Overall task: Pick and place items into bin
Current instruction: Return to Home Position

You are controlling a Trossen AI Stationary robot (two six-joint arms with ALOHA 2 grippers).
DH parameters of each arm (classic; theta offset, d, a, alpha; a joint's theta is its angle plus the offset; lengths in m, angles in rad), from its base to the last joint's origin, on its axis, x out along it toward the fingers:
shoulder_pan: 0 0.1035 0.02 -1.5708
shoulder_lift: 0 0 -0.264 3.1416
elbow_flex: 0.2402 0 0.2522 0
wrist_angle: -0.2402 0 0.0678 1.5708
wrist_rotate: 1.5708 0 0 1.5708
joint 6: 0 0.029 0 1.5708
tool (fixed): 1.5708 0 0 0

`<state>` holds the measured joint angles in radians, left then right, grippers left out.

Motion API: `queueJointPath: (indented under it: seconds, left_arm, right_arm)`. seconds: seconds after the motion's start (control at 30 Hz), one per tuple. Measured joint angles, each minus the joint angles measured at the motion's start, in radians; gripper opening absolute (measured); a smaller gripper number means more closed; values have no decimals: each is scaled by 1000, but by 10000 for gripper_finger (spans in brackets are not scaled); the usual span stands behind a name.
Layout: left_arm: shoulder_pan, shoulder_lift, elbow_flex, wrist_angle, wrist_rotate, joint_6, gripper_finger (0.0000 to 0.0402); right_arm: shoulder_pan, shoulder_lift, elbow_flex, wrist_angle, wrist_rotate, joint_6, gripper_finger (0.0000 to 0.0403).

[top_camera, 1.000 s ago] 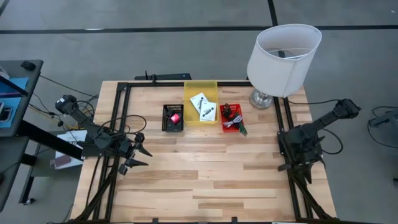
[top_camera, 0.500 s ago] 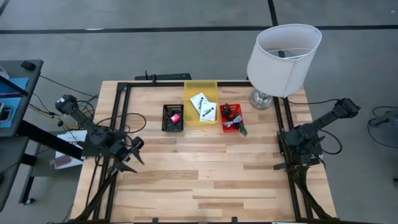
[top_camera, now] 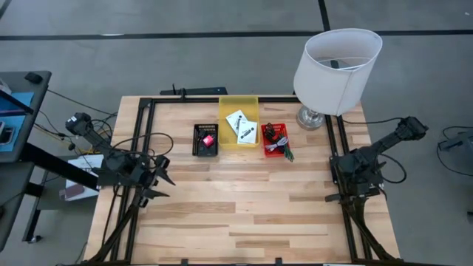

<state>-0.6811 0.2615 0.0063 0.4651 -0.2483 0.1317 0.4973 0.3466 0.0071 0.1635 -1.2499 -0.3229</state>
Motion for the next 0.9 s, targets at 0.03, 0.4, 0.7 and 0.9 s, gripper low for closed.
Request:
queueJointPath:
  seconds: [0.03, 0.4, 0.7, 0.9]
  left_arm:
    - [0, 0, 0, -13, 0, 18, 178]
    - [0, 0, 0, -100, 1, -148, 178]
    - [0, 0, 0, -283, 1, -151, 178]
    - [0, 7, 5, -403, 9, -147, 178]
  right_arm:
    - [0, 0, 0, 0, 0, 0, 98]
    - [0, 0, 0, 0, 0, 0, 98]
    - [0, 0, 0, 0, 0, 0, 98]
    - [0, 0, 0, 0, 0, 0, 98]
